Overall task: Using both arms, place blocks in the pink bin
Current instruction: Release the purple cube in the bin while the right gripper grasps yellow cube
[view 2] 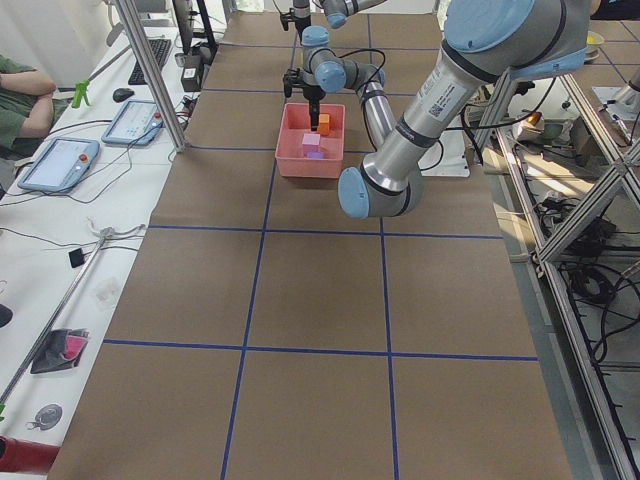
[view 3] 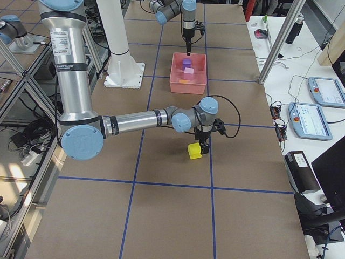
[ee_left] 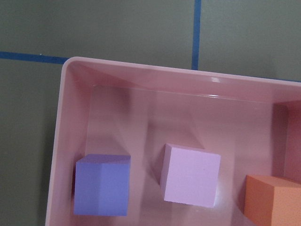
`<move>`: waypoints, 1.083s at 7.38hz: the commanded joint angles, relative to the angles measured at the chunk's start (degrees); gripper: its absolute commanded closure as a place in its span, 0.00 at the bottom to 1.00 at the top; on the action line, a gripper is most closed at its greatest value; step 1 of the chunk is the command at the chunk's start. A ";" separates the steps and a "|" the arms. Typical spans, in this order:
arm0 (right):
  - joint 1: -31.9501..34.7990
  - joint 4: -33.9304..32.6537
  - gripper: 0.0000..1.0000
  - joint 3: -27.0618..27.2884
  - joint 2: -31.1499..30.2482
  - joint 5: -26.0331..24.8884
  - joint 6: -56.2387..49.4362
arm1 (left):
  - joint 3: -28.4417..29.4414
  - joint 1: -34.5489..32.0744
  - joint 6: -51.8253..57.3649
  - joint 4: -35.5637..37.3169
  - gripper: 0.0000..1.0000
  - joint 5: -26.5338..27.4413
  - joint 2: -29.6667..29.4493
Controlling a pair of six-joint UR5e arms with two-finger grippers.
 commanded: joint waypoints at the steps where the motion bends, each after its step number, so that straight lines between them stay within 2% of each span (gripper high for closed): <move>1: -1.50 0.00 0.00 -1.05 0.05 -0.04 -0.11 | -0.04 0.06 0.00 0.00 0.00 0.00 0.04; 5: -3.44 0.00 0.01 -4.75 2.51 -0.04 -1.42 | -0.04 -0.03 0.00 0.00 0.00 -0.09 -0.05; 6: -3.44 0.00 0.20 -4.84 2.43 0.05 -2.13 | -0.04 -0.11 0.00 -0.08 0.00 -0.09 0.04; 7: -3.44 0.00 0.84 -4.75 2.51 0.14 -2.83 | -0.04 -0.11 0.00 0.00 0.00 -0.09 0.04; 8: -3.35 0.00 1.00 -4.23 2.60 0.40 -6.58 | -0.47 -0.03 0.00 0.00 0.00 -0.26 -0.05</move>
